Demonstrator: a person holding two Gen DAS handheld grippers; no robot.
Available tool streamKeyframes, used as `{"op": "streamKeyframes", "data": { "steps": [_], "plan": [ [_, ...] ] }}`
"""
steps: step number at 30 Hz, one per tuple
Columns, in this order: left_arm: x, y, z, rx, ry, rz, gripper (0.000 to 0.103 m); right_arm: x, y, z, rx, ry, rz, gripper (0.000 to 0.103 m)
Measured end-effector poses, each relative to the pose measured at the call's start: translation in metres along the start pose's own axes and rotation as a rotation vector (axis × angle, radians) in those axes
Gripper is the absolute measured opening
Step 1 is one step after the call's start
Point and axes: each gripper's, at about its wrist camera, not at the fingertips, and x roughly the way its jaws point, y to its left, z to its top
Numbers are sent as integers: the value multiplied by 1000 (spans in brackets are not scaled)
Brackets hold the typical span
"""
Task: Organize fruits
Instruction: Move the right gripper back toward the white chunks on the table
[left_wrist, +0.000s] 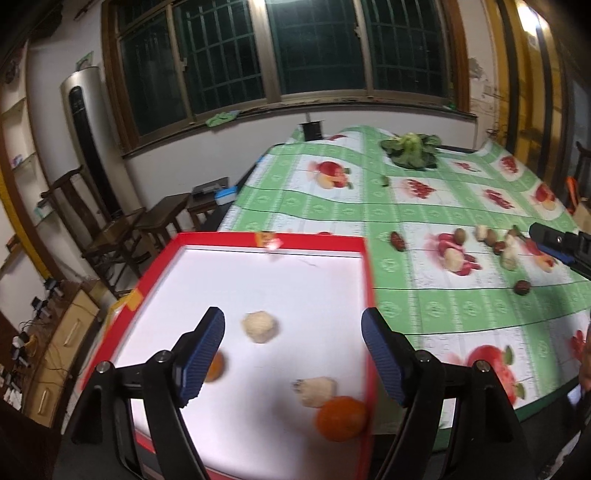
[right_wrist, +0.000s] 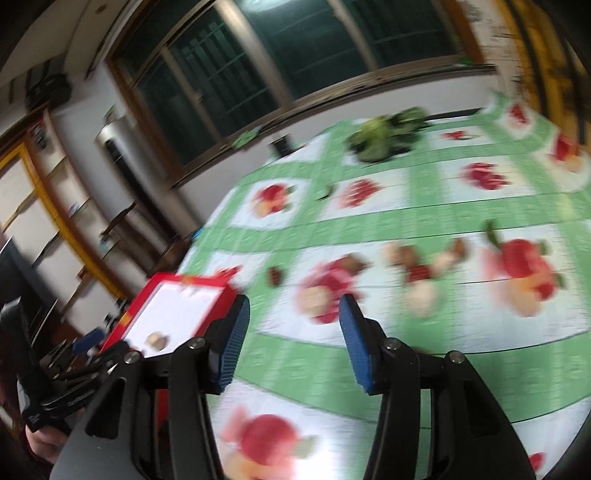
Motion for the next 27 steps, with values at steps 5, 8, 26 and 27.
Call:
{"op": "streamKeyframes", "data": {
  "steps": [5, 8, 26, 27],
  "plan": [
    [1, -30, 2, 50, 10, -51, 77, -30, -52, 8, 68, -70, -111, 52],
    [1, -46, 1, 80, 16, -78, 77, -41, -73, 10, 87, -96, -158, 53],
    [25, -86, 9, 145, 82, -139, 77, -47, -130, 13, 256, -117, -210, 53],
    [29, -88, 12, 146, 85, -140, 77, -47, -132, 13, 265, -113, -214, 53]
  ]
}}
